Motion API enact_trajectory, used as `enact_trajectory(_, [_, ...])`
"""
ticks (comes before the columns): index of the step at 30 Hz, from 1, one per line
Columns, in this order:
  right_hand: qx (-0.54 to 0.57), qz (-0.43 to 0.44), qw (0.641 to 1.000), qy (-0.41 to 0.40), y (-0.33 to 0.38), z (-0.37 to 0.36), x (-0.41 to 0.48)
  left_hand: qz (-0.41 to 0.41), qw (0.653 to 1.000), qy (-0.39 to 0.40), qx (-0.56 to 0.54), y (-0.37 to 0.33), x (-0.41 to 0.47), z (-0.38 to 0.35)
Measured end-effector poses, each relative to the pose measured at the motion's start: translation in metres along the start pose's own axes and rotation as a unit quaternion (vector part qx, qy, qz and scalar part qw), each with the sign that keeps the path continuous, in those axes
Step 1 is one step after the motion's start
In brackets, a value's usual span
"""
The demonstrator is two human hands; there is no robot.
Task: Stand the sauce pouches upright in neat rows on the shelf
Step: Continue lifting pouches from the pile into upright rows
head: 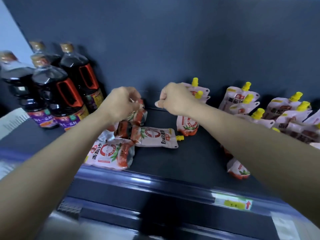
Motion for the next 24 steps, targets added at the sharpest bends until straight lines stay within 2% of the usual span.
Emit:
enact_trajectory(3, [-0.024,-0.006,0.997,0.075,0.001,-0.030,-0.005,0.023,0.999,-0.007,0.045,0.026,-0.017,0.016])
enact_trajectory(8, [-0.115,-0.025,0.983,0.141,-0.003,-0.066,-0.011,0.098,0.984,0.043,0.144,0.075,-0.033,0.029])
enact_trajectory(13, [-0.160,-0.092,0.958,0.218,-0.001,-0.088,-0.018,0.155,0.978,0.078,0.120,0.117,-0.040,0.036])
enact_trajectory(17, [-0.168,-0.153,0.945,0.236,-0.004,-0.099,-0.021,0.189,0.975,0.094,0.067,0.133,-0.031,0.034])
enact_trajectory(24, [-0.205,-0.222,0.928,0.216,-0.013,-0.111,-0.027,0.211,0.968,0.124,0.057,0.130,-0.011,0.014])
Point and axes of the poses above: each hand's wrist, its own x-axis towards the middle knuckle, its own z-axis out of the back of the hand, y = z × x, the point moved 2 cm from there along x, towards the middle knuckle, and after that the axes turned 13 degrees about -y, right-handed, at the moved point
